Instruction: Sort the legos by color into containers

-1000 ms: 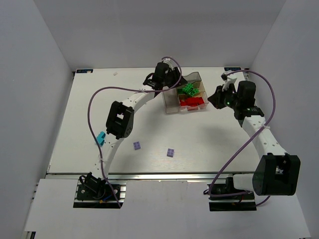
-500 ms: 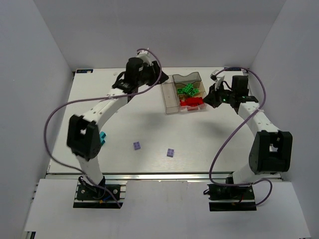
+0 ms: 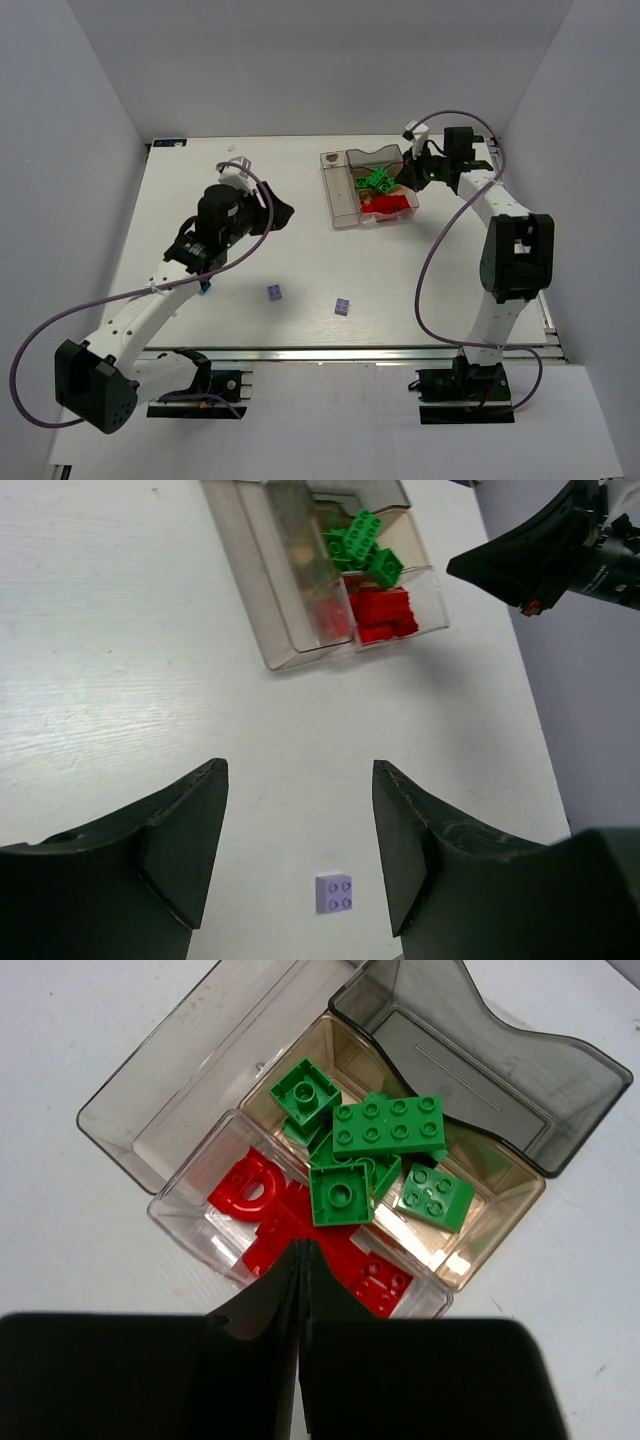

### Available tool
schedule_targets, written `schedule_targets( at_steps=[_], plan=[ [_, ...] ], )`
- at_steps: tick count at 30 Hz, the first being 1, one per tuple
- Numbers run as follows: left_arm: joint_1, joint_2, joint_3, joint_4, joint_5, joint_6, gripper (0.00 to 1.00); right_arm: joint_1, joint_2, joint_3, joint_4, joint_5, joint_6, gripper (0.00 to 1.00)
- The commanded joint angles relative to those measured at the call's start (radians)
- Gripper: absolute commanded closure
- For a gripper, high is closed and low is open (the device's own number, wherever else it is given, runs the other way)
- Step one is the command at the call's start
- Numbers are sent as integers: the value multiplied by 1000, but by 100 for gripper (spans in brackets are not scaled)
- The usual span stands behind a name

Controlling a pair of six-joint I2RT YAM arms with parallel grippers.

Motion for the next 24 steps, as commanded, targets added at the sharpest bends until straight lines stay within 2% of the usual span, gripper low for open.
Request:
schedule_targets(
  at_steps=[1,24],
  plan=[
    [-1,-62,-9,-57,-88,-22,30,14,51,90,-25,11,-40,100],
    [-1,-137,-60,-137,-153,-79,30,60,226,225,-126,42,-152,100]
  ],
)
